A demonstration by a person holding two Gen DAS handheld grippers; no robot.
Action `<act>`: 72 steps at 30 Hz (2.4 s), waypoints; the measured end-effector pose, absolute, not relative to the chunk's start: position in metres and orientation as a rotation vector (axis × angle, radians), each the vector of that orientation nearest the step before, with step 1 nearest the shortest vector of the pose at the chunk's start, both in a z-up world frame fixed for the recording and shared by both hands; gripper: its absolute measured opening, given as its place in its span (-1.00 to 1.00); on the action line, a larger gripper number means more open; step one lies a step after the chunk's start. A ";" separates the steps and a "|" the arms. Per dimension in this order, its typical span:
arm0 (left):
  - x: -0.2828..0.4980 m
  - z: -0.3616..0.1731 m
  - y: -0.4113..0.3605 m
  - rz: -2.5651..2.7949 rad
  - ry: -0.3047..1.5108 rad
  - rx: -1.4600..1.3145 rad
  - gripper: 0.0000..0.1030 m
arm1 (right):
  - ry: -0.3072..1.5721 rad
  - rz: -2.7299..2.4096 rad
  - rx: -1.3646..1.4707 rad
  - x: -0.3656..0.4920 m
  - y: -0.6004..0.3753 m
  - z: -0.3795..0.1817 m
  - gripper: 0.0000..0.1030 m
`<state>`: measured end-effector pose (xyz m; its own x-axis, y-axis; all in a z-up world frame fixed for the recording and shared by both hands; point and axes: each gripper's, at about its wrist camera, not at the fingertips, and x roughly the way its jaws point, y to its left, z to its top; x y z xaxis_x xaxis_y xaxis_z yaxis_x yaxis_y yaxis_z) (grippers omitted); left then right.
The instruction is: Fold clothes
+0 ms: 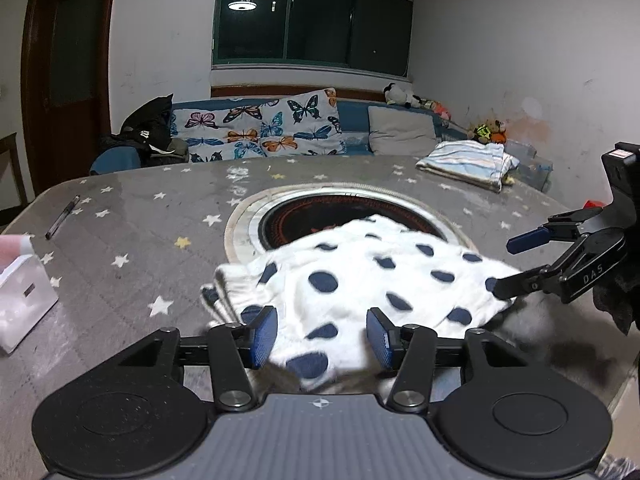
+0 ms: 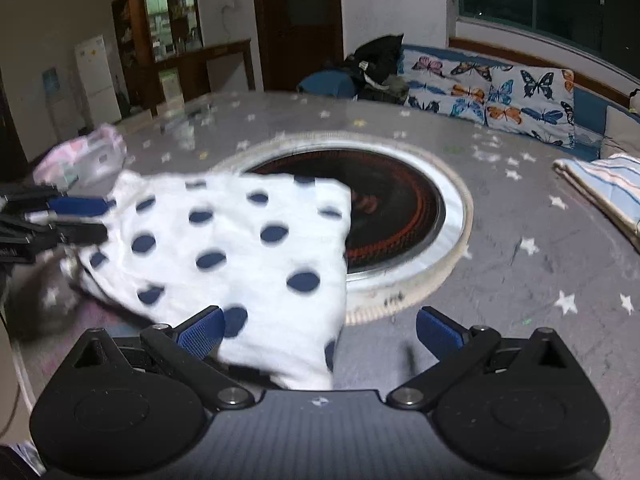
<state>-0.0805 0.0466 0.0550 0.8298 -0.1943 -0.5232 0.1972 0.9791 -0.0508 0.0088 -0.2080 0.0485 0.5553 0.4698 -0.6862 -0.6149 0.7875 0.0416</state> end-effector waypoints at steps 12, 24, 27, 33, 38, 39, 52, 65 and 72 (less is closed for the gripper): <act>-0.097 0.056 0.052 -0.133 0.524 -0.031 0.30 | 0.640 0.716 -0.215 0.001 -0.180 0.066 1.00; -0.097 0.048 0.064 -0.083 0.579 -0.123 0.44 | 0.623 0.768 -0.273 -0.010 -0.153 0.064 1.00; -0.097 0.049 0.067 -0.074 0.589 -0.152 0.51 | 0.610 0.785 -0.259 -0.009 -0.145 0.064 1.00; -0.097 0.051 0.071 -0.066 0.594 -0.193 0.96 | 0.656 0.812 -0.285 -0.007 -0.131 0.050 1.00; -0.096 0.054 0.073 -0.067 0.594 -0.210 1.00 | 0.614 0.830 -0.297 -0.016 -0.130 0.059 1.00; -0.095 0.054 0.072 -0.068 0.597 -0.212 1.00 | 0.606 0.831 -0.300 -0.017 -0.130 0.060 1.00; -0.090 0.057 0.076 -0.034 0.605 -0.201 1.00 | 0.609 0.868 -0.320 -0.016 -0.107 0.063 1.00; -0.088 0.048 0.085 -0.006 0.628 -0.212 1.00 | 0.784 0.832 -0.105 0.055 -0.091 0.063 1.00; -0.087 0.048 0.086 -0.009 0.642 -0.213 1.00 | 0.840 0.804 -0.127 0.077 -0.071 0.049 1.00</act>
